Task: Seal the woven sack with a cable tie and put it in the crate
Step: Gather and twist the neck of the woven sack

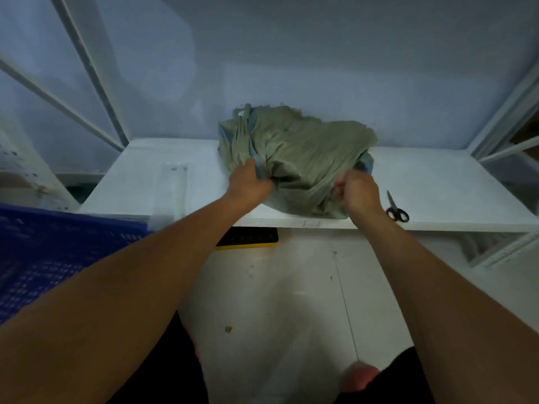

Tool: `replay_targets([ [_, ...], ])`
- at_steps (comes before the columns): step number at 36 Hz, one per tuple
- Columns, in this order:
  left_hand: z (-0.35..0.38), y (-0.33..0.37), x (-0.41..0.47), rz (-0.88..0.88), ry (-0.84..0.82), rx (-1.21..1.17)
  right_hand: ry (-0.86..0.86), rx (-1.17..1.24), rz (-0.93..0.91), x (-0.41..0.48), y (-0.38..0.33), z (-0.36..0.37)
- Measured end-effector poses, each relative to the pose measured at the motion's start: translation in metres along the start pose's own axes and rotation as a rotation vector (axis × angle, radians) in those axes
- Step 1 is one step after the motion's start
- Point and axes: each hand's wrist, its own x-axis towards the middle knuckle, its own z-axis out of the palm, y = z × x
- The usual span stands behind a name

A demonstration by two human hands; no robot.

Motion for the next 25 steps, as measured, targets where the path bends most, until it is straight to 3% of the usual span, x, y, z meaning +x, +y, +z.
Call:
replay_targets([
  [4,-0.001,0.004,0.041,-0.057,0.128,-0.027,0.109,0.116,0.083,0.034,0.006,-0.001],
  [8,-0.007,0.000,0.080,-0.250,0.297,-0.050,0.205,0.158,0.116,0.056,0.007,0.002],
  [11,-0.014,-0.007,0.103,-0.365,0.259,-0.363,0.179,0.293,0.207,0.067,0.002,0.009],
  [14,-0.017,-0.008,0.115,-0.417,0.198,-0.609,0.063,0.586,0.407,0.088,0.001,0.019],
  [17,-0.015,-0.003,0.124,-0.364,0.118,-0.623,-0.006,0.752,0.530,0.105,0.001,0.027],
  [21,-0.011,0.004,0.134,-0.298,0.043,-0.522,-0.091,0.843,0.485,0.102,-0.018,0.033],
  [25,-0.006,0.009,0.129,-0.115,0.049,-0.397,-0.121,0.697,0.408,0.106,-0.030,0.041],
])
